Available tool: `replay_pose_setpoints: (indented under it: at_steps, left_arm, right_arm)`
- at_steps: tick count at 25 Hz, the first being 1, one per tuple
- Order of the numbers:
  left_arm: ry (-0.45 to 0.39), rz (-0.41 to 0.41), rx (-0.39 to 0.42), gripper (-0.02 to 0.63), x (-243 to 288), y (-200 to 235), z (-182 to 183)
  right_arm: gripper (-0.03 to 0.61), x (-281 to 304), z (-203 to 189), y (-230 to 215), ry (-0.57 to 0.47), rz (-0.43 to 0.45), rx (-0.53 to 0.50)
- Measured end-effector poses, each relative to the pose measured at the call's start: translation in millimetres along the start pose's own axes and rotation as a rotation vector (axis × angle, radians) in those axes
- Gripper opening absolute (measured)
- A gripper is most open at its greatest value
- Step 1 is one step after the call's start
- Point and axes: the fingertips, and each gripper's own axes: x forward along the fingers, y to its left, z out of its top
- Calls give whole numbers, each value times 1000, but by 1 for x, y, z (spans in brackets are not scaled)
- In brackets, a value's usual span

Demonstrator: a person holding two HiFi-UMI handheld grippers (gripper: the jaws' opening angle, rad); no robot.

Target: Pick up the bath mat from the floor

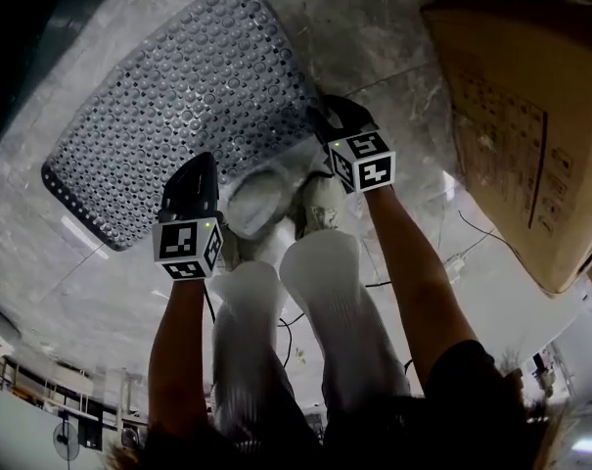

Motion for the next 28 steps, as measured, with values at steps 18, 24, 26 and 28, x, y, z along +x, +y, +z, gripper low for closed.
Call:
replay_pose_setpoints:
  at_steps: [18, 24, 26, 28]
  left_arm:
    - [-50, -31, 35, 8, 19, -2, 5]
    - [-52, -54, 39, 8, 15, -8, 2]
    - [-50, -61, 37, 8, 15, -9, 0]
    - [-49, -70, 39, 8, 15, -12, -1]
  right_arm:
    - [116, 25, -6, 8, 38, 132, 19]
    - [131, 24, -7, 17, 44, 215, 63]
    - [146, 23, -9, 22, 50, 237, 83]
    - [144, 24, -10, 21, 53, 229, 111]
